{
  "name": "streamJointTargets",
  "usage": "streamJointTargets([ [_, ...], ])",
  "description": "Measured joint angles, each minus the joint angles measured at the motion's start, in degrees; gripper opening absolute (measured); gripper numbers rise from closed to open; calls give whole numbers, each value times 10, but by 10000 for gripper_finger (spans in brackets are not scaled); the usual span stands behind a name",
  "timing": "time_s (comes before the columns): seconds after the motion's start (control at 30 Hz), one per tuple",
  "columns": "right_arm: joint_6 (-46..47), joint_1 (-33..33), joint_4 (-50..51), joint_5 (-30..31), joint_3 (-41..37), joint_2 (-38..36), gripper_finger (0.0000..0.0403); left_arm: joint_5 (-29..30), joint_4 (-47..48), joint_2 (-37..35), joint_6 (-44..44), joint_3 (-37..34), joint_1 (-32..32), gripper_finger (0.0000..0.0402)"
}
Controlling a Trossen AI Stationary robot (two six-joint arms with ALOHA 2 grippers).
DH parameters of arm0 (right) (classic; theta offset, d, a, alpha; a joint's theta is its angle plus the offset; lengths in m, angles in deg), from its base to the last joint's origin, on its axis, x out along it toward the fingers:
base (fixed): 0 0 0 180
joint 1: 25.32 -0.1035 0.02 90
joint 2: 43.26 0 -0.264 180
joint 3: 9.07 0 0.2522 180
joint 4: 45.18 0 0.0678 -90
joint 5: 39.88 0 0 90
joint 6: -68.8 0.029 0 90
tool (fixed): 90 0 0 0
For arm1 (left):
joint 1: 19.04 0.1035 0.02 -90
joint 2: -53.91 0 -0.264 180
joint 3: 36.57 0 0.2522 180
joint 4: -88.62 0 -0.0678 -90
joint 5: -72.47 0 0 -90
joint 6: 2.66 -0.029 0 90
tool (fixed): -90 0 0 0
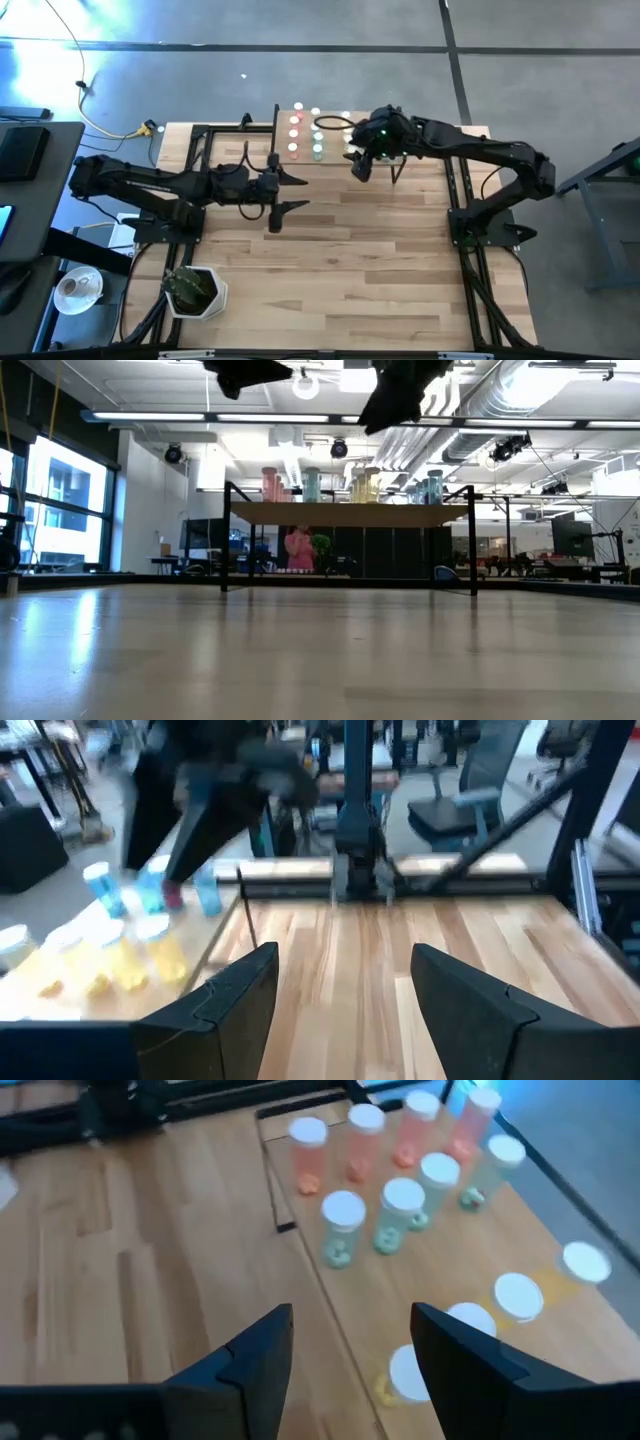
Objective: Pick and place medicine bottles onto shelf by color
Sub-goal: Return to Home Position
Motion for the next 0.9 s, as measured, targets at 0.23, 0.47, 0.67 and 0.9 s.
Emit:
streamJointTargets([
  [0.23,-26,-39,19,0,-4,-58,195,0,95,-89,13,0,-9,220],
  [0.47,-25,-81,-33,0,-104,-146,195,12,169,-163,15,0,-41,220],
  [0.67,10,-112,-114,0,-230,-238,195,57,159,-214,26,-56,-63,220],
  [0.9,41,-149,-178,0,-353,-347,195,77,113,-289,66,-157,-65,220],
])
